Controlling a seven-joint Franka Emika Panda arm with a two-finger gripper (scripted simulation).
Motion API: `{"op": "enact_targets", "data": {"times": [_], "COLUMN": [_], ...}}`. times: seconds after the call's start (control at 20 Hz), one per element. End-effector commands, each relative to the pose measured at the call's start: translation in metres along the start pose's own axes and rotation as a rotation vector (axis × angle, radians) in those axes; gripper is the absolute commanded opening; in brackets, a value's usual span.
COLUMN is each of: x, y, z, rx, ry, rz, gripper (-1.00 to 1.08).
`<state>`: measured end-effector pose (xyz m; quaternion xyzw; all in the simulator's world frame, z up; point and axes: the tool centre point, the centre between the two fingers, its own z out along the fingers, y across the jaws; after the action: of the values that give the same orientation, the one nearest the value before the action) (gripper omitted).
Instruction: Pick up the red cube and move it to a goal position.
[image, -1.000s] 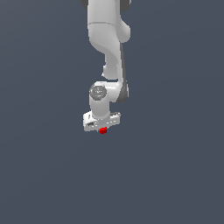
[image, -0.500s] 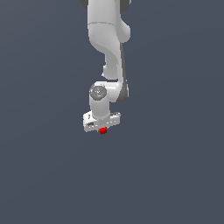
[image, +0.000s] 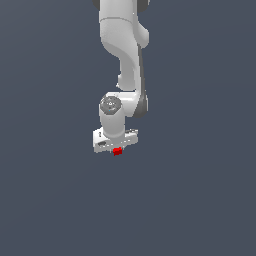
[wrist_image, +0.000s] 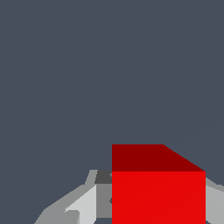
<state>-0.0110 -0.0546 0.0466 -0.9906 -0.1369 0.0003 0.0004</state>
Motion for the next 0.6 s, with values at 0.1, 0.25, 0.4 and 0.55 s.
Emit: {"op": "enact_targets", "data": {"times": [0.1,0.25,0.4,0.55], "x": [0.019,0.028,0.034,0.038], "y": [0.006,0.009,0.011,0.012], "z": [-0.02,-0.03,-0.036,-0.038], "rx": [0.0,0.0,0.0,-0.001], "ry": [0.001,0.001,0.001,0.001], "rz": [0.0,0.0,0.0,0.0], "gripper": [-1.0,-1.0,-1.0,-1.0]}}
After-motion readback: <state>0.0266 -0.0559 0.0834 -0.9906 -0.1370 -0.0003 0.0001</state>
